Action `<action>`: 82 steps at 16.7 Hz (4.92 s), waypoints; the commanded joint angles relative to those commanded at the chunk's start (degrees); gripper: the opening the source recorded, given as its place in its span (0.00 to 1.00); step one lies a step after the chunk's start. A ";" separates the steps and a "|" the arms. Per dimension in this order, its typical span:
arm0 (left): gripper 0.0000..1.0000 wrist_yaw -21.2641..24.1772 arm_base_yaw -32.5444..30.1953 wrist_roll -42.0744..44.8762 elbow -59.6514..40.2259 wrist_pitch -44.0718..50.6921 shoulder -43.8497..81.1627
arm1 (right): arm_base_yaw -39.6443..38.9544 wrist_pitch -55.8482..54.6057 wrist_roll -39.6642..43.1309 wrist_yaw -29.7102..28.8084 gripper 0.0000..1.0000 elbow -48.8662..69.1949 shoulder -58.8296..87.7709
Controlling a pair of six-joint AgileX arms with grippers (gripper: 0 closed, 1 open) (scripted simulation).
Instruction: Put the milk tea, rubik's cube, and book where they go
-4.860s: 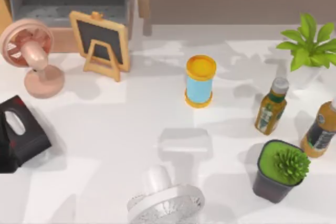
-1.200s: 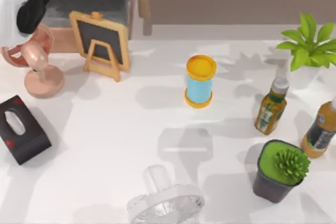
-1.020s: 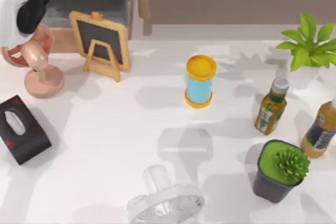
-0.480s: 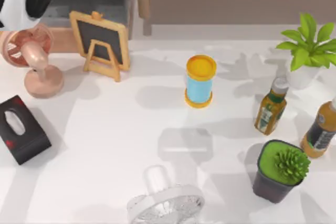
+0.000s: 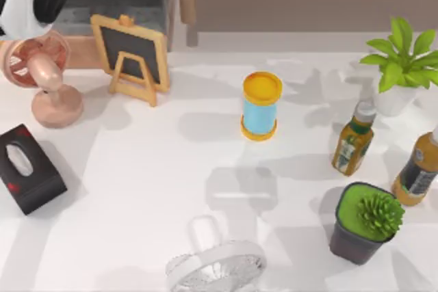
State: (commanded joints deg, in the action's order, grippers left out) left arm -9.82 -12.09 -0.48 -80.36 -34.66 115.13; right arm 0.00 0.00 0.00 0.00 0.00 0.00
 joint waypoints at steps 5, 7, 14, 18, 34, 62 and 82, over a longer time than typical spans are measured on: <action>0.25 0.00 0.00 0.00 0.00 0.00 0.00 | 0.00 0.00 0.00 0.00 1.00 0.00 0.00; 0.10 0.00 0.00 0.00 0.00 0.00 0.00 | 0.00 0.00 0.00 0.00 1.00 0.00 0.00; 0.00 0.00 0.00 0.00 0.00 0.00 0.00 | 0.00 0.00 0.00 0.00 1.00 0.00 0.00; 0.00 -0.03 -0.16 0.07 0.08 0.06 -0.29 | 0.00 0.00 0.00 0.00 1.00 0.00 0.00; 0.00 9.09 2.56 16.39 5.17 4.31 -14.15 | 0.00 0.00 0.00 0.00 1.00 0.00 0.00; 0.00 50.41 57.94 119.94 56.24 3.64 -18.81 | 0.00 0.00 0.00 0.00 1.00 0.00 0.00; 0.53 49.81 57.13 119.26 55.76 2.46 -17.58 | 0.00 0.00 0.00 0.00 1.00 0.00 0.00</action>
State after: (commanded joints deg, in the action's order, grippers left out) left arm 40.00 45.03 118.78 -24.61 -32.21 97.55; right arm 0.00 0.00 0.00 0.00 0.00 0.00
